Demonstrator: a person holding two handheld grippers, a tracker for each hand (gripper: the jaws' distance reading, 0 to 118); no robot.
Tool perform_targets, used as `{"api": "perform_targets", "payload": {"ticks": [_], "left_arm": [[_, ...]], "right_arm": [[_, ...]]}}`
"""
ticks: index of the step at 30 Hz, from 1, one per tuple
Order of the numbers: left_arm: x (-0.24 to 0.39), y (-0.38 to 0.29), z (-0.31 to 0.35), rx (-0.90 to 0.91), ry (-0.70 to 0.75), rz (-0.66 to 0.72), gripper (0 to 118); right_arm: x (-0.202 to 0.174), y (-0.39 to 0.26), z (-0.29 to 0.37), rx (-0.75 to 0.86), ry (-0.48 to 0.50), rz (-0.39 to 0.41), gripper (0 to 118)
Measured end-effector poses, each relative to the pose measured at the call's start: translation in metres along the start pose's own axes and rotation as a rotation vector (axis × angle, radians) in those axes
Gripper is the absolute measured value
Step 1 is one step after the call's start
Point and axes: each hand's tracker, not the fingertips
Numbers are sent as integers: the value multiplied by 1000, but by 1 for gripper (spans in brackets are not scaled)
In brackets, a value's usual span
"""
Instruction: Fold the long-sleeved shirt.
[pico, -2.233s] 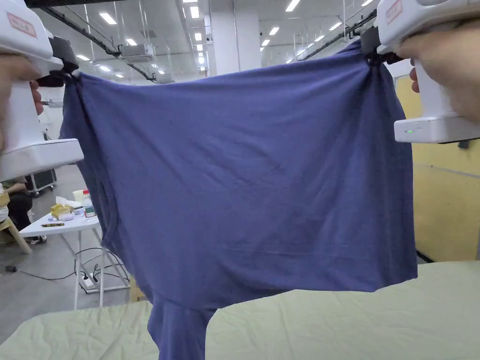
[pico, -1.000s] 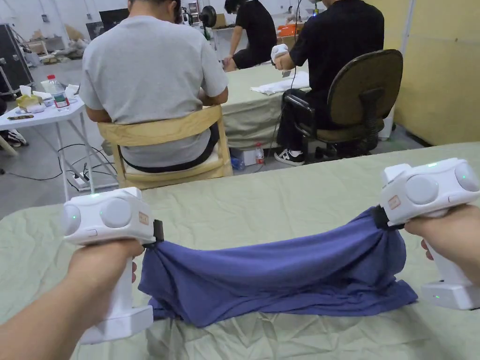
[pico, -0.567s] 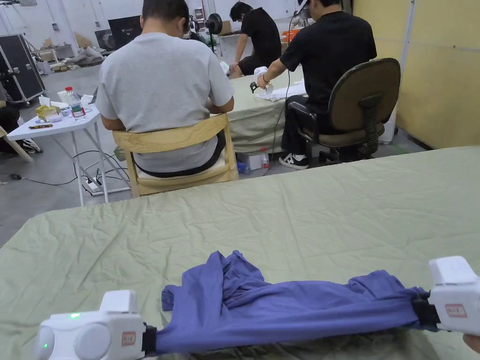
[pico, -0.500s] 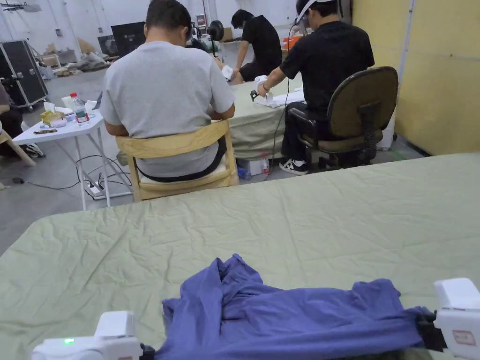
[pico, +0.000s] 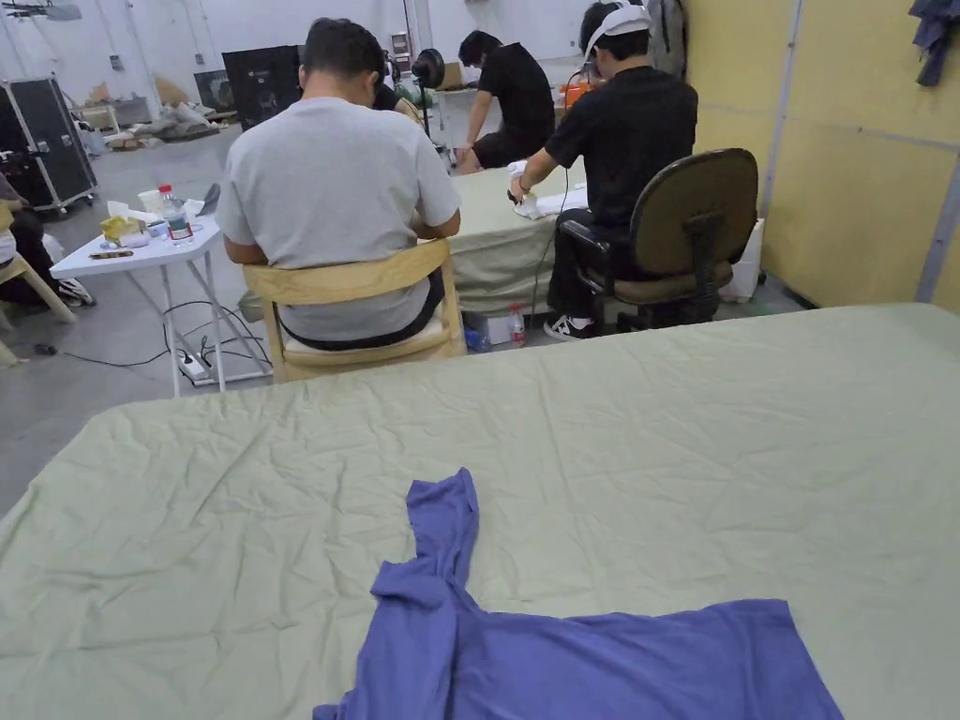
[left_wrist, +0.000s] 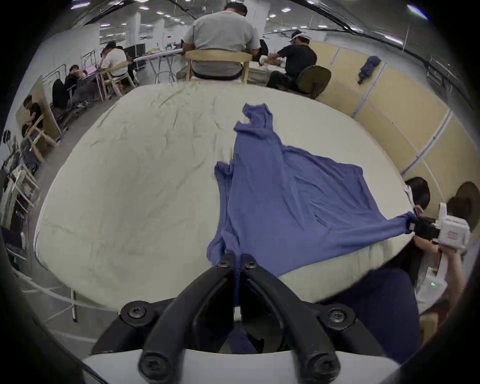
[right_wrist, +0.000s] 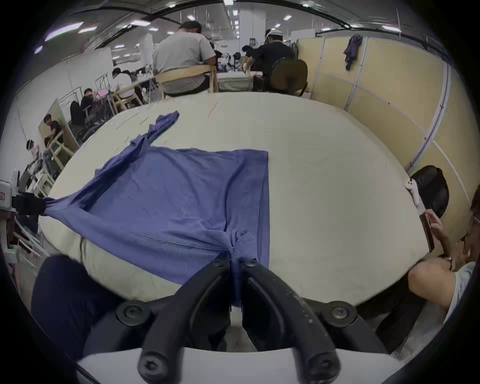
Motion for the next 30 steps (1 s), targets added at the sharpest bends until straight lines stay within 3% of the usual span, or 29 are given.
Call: {"api": "perform_targets", "payload": {"ticks": [9,10,11,12,13,14,15,17,21,22,23,24,25,30], "left_arm": [[-1,-50,8,-66,-10,-22,2],[-2,-50,8,-66,-15,-16,6],[-4,-48,8,-59,-33,-4,23],[-4,-46,9,-50,-45,13,64],[-3,-43,8,-38,-21,19,117],[-4,-41,7,-3,31,20,116],[-4,-40,7,29,46,26,110],[-7,-34,13,119,-8,60,110],[-3,-19,10,39,-25,74,109],[-3,-18,11,36,-45,68,95],[0,-17,10,52,-40,53,56],[10,-10,10,83,21,13,0],[18,-5,10,103,46,11,0],[43,67,-9,94,-51,30,0]], "right_arm": [[-6,-47,7,-74,-13,20,10],[-5,-47,6,-72,-2,8,21],[-4,-46,6,-66,21,-19,50],[-4,-46,6,-54,19,-38,88],[-4,-44,5,-37,-34,-43,118],[-4,-43,5,-24,-61,-51,117],[-2,-46,14,21,-84,-118,115],[-5,-35,12,30,-40,-82,116],[-7,-19,12,55,-107,-75,115],[-7,-15,15,61,-93,-76,95],[-8,-10,16,85,-77,-76,58],[-11,-5,15,117,-96,-73,2],[-15,-3,20,164,-186,-50,3],[-19,25,16,261,-83,-98,3]]}}
